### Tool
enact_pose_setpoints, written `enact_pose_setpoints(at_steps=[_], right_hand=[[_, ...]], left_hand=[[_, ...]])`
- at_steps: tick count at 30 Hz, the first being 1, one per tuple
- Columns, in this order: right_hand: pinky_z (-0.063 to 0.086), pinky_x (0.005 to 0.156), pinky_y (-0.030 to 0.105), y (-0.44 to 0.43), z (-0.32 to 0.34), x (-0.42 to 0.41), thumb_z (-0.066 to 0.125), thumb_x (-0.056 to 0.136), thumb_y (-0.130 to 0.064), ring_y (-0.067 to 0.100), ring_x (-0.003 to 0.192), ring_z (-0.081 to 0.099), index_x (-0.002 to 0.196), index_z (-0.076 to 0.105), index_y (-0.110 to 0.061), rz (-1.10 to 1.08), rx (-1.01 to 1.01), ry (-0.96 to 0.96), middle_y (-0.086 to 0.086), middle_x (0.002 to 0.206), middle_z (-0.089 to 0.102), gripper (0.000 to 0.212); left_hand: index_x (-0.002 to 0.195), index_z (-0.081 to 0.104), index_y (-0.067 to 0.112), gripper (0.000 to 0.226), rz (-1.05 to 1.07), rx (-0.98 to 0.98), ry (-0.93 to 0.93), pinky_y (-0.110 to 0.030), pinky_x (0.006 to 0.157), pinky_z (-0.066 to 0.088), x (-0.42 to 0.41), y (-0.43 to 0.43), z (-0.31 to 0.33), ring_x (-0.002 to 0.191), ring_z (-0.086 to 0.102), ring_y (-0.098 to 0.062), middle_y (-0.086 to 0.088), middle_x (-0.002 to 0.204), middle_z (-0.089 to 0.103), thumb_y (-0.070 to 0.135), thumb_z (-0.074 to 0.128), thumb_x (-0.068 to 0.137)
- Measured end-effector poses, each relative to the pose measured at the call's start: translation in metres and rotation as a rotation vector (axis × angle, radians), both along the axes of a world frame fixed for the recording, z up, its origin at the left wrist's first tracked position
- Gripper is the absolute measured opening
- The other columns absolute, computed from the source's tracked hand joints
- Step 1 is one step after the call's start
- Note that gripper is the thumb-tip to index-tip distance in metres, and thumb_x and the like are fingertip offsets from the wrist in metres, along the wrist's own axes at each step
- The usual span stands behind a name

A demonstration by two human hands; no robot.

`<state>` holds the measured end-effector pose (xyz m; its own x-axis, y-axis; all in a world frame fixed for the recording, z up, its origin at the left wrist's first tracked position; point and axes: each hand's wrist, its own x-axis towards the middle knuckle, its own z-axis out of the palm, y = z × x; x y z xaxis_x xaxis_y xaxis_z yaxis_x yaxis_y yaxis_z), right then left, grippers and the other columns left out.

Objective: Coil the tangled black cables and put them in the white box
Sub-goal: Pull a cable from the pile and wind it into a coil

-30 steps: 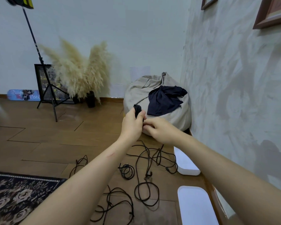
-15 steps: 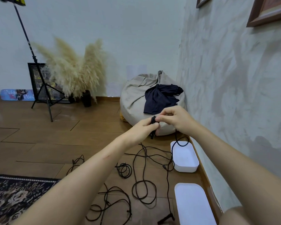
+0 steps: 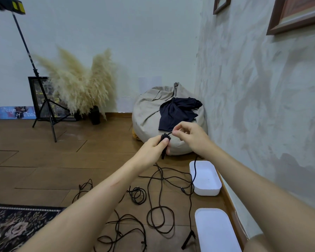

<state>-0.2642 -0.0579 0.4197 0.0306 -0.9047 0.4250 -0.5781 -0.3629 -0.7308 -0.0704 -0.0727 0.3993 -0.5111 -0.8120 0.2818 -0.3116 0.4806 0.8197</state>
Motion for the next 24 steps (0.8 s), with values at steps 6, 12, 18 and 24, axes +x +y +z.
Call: enact_pose_setpoints(at_steps=[6, 12, 18, 24], right_hand=[[0.043, 0.063, 0.021, -0.001, 0.002, -0.003, 0.069, 0.097, -0.022, 0.007, 0.064, 0.055, 0.09, 0.072, -0.021, 0.028, -0.029, -0.179, 0.005, 0.072, 0.066, 0.007], [0.039, 0.057, 0.021, -0.001, -0.023, 0.012, 0.046, 0.108, -0.013, 0.0, 0.054, 0.047, 0.092, 0.068, -0.018, 0.078, 0.115, -0.19, 0.0, 0.071, 0.06, 0.028], [0.045, 0.061, 0.026, 0.005, -0.031, 0.052, 0.042, 0.11, -0.028, 0.014, 0.063, 0.055, 0.104, 0.06, -0.034, 0.212, 0.314, -0.063, 0.002, 0.072, 0.067, 0.02], [0.044, 0.061, 0.03, 0.006, -0.011, 0.061, 0.049, 0.097, -0.013, 0.011, 0.06, 0.055, 0.085, 0.065, -0.017, 0.241, 0.272, 0.175, -0.002, 0.066, 0.062, 0.021]], left_hand=[[0.104, 0.066, 0.014, 0.031, -0.11, 0.074, 0.165, -0.041, 0.099, 0.047, -0.008, 0.013, 0.015, 0.091, 0.063, -0.012, 0.006, 0.084, 0.067, 0.034, 0.043, 0.106], [0.106, 0.063, 0.003, 0.03, -0.16, 0.124, 0.355, -0.04, 0.099, 0.051, -0.01, 0.01, 0.029, 0.096, 0.065, -0.022, 0.005, 0.087, 0.066, 0.029, 0.048, 0.103], [0.096, 0.064, 0.017, 0.017, 0.14, 0.192, 0.508, -0.034, 0.09, 0.049, -0.011, -0.002, 0.027, 0.102, 0.065, -0.014, 0.002, 0.1, 0.068, 0.013, 0.051, 0.106], [0.091, 0.061, 0.021, 0.015, 0.437, -0.014, 0.35, -0.035, 0.079, 0.048, -0.005, -0.011, 0.016, 0.09, 0.063, -0.013, 0.004, 0.094, 0.069, 0.016, 0.053, 0.102]])
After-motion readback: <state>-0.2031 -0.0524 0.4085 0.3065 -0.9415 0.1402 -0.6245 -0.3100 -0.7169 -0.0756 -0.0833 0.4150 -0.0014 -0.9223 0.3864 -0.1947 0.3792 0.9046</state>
